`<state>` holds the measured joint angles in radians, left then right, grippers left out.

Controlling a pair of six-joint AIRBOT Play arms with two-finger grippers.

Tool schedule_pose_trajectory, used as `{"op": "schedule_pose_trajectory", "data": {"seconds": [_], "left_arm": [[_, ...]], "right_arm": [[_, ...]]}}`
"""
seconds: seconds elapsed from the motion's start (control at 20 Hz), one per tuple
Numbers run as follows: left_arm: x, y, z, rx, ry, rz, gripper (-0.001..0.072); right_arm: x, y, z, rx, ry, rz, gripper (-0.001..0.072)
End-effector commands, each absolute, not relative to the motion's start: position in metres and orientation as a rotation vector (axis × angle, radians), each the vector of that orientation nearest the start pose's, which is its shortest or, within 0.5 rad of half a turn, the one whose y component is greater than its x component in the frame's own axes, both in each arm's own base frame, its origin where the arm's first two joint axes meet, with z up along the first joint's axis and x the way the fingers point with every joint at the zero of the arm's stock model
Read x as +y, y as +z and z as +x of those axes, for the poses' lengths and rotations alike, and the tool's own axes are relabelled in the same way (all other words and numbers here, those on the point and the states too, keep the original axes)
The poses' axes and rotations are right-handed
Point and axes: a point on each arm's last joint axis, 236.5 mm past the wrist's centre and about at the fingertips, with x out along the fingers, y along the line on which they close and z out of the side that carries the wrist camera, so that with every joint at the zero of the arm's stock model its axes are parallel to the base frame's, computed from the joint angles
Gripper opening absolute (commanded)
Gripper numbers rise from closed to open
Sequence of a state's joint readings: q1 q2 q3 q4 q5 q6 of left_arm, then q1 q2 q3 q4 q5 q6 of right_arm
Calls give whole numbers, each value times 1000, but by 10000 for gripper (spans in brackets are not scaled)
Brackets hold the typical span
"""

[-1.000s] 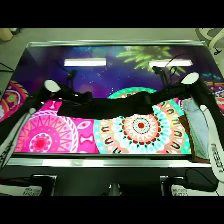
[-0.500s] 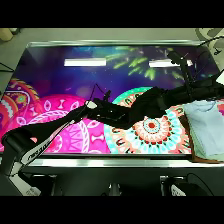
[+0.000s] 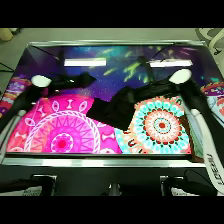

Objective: Fold the shirts.

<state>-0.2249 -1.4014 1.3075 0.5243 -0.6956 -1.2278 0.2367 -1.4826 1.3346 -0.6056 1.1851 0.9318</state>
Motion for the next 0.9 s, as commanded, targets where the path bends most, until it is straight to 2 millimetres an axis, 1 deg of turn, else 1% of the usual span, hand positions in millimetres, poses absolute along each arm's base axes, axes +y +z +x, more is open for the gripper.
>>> {"op": "schedule_pose_trajectory", "data": {"seconds": [0.0, 0.05, 0.1, 0.15, 0.25, 0.3, 0.35, 0.4, 0.45, 0.5, 0.55, 0.6, 0.65, 0.75, 0.8, 0.85], "left_arm": [[-184, 221, 469, 535, -579, -579, 22], [-184, 231, 458, 534, -601, -567, 22], [-185, 234, 446, 550, -624, -542, 22], [-185, 233, 434, 579, -643, -496, 22], [-179, 223, 417, 631, -644, -386, 22], [-175, 220, 413, 643, -635, -351, 22], [-172, 218, 413, 649, -620, -342, 22], [-172, 217, 414, 652, -614, -350, 22], [-171, 217, 415, 648, -611, -351, 22], [-171, 218, 417, 642, -606, -353, 22], [-171, 217, 418, 638, -604, -355, 22], [-171, 217, 418, 639, -603, -356, 22], [-171, 216, 418, 640, -604, -356, 22], [-173, 215, 417, 644, -608, -354, 22], [-174, 215, 416, 644, -610, -354, 22], [-174, 215, 416, 645, -610, -356, 22]], "right_arm": [[346, 21, 387, 1058, 1141, 404, 504], [348, 15, 391, 1047, 1163, 453, 699], [342, 13, 396, 1052, 1159, 480, 676], [326, 16, 400, 1055, 1159, 487, 675], [282, 24, 409, 1054, 1130, 459, 674], [255, 23, 411, 1073, 1092, 414, 674], [221, 11, 408, 1136, 1028, 332, 673], [189, -7, 400, 1239, 937, 254, 673], [159, -28, 387, 1362, 843, 170, 673], [142, -45, 375, 1449, 788, 110, 673], [142, -55, 365, 1486, 779, 105, 673], [154, -63, 359, 1492, 785, 142, 673], [170, -69, 358, 1477, 793, 184, 673], [198, -82, 359, 1454, 781, 231, 675], [208, -88, 361, 1450, 765, 240, 674], [219, -91, 368, 1428, 746, 272, 674]]}}
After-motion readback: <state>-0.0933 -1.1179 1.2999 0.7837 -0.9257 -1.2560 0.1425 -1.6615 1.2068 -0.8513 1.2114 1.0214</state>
